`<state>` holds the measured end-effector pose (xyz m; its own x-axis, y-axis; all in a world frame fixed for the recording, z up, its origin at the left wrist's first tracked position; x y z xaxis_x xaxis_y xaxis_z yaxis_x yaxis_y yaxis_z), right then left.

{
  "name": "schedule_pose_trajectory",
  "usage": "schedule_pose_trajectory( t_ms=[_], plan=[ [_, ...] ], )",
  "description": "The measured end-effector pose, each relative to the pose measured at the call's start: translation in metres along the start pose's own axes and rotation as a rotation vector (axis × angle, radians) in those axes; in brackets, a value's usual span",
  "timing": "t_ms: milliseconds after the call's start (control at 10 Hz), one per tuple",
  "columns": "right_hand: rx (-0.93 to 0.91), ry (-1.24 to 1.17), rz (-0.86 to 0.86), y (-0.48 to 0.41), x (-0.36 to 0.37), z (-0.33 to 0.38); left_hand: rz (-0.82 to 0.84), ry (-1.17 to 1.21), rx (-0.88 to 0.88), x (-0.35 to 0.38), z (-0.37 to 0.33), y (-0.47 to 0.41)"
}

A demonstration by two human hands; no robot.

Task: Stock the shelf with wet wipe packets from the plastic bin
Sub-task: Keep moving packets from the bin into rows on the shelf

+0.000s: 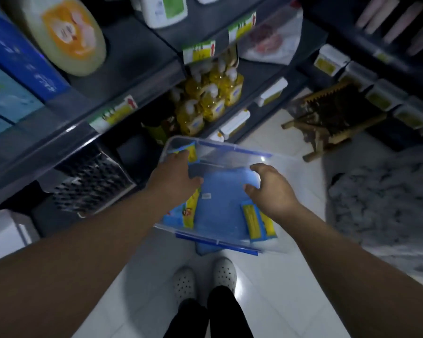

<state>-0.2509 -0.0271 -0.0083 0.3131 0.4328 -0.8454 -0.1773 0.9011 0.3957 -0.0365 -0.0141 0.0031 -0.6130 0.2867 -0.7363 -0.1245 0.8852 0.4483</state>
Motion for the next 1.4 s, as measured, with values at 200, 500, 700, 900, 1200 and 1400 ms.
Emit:
schedule_pose_trajectory(
  t_ms=[200,500,700,900,1200,1400],
  plan=[
    [0.146,-0.194,0.1,-0.025,0.095,-0.021,0.089,0.041,-0.227,0.072,0.053,-0.036],
    [0.346,-0.533,0.301,-0.071,0.222,0.004,0.152,0.321,-0.632,0.135,0.115,-0.07],
    [0.345,-0.686,0.414,-0.084,0.248,0.009,0.053,0.533,-0.65,0.153,0.12,-0.081],
    [0.388,-0.745,0.337,-0.086,0.227,-0.002,0.099,0.599,-0.604,0.166,0.112,-0.088],
    [0.354,-0.993,0.456,-0.072,0.153,-0.03,0.243,1.305,-0.707,0.13,0.069,-0.065],
    [0.276,-0.944,0.461,-0.052,0.086,-0.019,0.216,1.325,-0.589,0.09,0.043,-0.046]
  ],
)
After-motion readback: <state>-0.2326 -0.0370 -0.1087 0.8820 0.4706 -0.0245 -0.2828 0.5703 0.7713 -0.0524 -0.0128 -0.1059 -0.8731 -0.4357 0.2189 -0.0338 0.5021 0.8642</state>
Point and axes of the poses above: each hand's wrist, its own y-axis away from the middle knuckle, its own x-axis out of the palm, z = x × y, the point moved 2 cm from there along -y, towards the middle knuckle, and after that the axes turned 11 degrees about y, right-handed, at the moved point
